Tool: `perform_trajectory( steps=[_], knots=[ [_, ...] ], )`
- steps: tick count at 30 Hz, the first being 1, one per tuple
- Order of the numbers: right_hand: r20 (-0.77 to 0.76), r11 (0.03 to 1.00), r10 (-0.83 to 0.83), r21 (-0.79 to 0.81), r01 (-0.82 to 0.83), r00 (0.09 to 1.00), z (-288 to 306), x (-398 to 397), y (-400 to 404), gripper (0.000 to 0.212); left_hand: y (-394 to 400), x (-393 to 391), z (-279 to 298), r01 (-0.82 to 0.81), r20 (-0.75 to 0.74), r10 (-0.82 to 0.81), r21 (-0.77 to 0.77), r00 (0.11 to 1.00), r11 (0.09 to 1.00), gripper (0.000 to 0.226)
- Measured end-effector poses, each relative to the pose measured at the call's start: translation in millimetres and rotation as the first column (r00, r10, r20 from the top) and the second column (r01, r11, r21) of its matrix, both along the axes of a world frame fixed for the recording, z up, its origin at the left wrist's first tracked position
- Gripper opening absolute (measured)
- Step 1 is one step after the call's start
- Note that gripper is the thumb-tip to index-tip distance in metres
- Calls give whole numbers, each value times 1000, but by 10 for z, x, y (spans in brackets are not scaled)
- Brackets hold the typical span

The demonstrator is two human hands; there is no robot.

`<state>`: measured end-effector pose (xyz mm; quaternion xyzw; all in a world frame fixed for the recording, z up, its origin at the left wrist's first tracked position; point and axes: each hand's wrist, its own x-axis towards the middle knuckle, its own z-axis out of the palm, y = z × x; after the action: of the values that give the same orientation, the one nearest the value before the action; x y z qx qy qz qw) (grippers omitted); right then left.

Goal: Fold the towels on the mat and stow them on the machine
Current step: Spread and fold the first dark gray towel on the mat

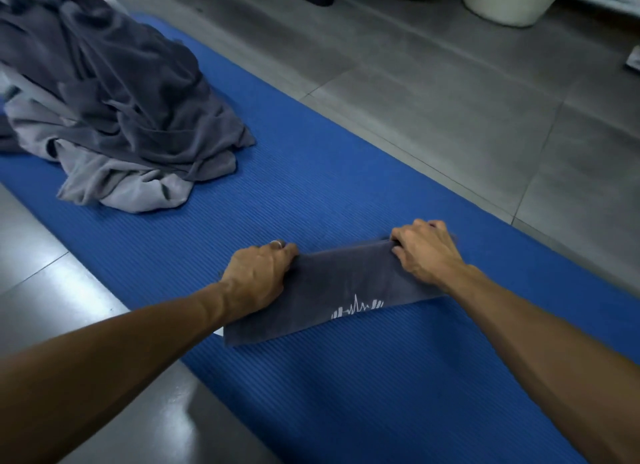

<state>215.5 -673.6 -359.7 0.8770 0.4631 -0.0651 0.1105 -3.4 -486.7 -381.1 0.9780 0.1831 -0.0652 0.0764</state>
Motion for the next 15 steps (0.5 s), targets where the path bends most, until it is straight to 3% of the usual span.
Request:
perform_trajectory(
  steps=[5, 7, 11, 15],
  knots=[
    [-43, 998, -54, -15, 53, 998, -157, 36, 48, 19, -38, 39, -96, 13, -54, -8, 90, 998, 996, 28],
    [-73, 997, -82, -11, 82, 994, -168, 64, 84, 21, -51, 47, -144, 52, 13, -55, 155, 998, 987, 32],
    [-108, 994, -106, -24, 104, 988, -162, 91, 114, 23, -170, 78, -205, 333, 163, -351, 127, 922, 934, 42],
    [-63, 991, -130, -21, 129, 989, -128, 45, 135, 26, -250, -19, -374, 367, -17, -368, -12, 930, 930, 60]
  ],
)
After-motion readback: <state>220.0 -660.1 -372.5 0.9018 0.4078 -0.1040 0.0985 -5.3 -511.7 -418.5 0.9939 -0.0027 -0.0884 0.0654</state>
